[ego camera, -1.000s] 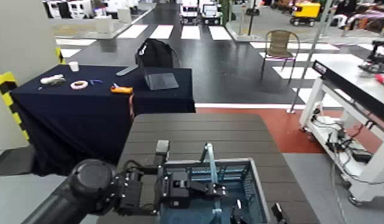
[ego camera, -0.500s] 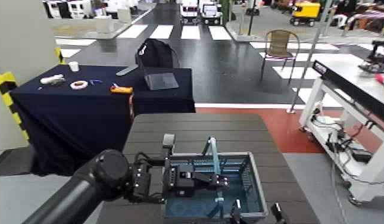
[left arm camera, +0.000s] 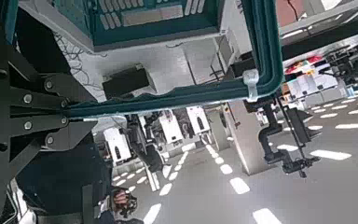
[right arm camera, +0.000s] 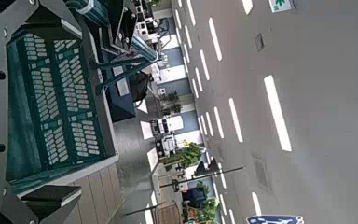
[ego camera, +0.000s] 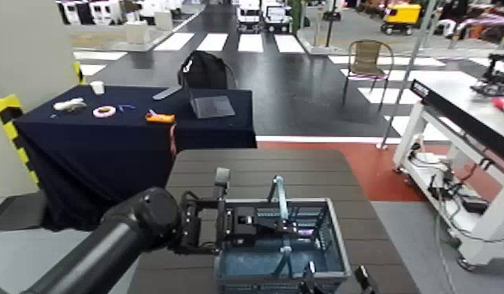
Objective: Place the crate on the table.
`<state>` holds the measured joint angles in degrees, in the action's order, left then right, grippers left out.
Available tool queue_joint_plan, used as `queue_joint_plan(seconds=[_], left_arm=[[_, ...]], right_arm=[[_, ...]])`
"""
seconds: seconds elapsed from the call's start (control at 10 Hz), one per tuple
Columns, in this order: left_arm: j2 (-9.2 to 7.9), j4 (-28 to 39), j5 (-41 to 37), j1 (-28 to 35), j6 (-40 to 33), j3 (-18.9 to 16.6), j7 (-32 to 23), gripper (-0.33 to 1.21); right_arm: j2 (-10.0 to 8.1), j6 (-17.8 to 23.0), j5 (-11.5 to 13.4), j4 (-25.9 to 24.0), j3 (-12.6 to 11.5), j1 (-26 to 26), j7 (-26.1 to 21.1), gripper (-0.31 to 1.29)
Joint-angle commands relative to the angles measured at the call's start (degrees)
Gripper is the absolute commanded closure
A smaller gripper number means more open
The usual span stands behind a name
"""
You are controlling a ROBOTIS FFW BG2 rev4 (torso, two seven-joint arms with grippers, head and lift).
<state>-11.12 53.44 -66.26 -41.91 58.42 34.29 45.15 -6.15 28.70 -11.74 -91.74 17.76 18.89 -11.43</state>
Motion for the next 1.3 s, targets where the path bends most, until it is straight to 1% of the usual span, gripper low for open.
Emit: queue_joint_plan(seconds=[0.1, 0.3, 0.9, 1.3], left_arm=[[0.92, -2.1, 1.7, -2.0, -1.3, -0.4, 1.0, 1.2], [1.54, -3.8, 2.5, -3.3, -2.1, -0.4, 1.7, 1.2], [1.97, -5.0, 3.1, -4.0, -2.1, -0.8, 2.0, 1.19], [2.06, -6.2, 3.1, -3.7, -3.3, -0.8, 2.0, 1.05]], right_arm=[[0.0, 0.1, 0.0, 0.0, 0.1, -0.1, 0.0, 0.13], [-0.09, 0.1, -0.1, 0.1, 0.3, -0.2, 0.0, 0.13], [-0.09, 0.2, -0.3, 0.2, 0.5, -0.3, 0.0, 0.13], [-0.18, 0.4, -0.3, 0.2, 0.5, -0.3, 0.0, 0.13]])
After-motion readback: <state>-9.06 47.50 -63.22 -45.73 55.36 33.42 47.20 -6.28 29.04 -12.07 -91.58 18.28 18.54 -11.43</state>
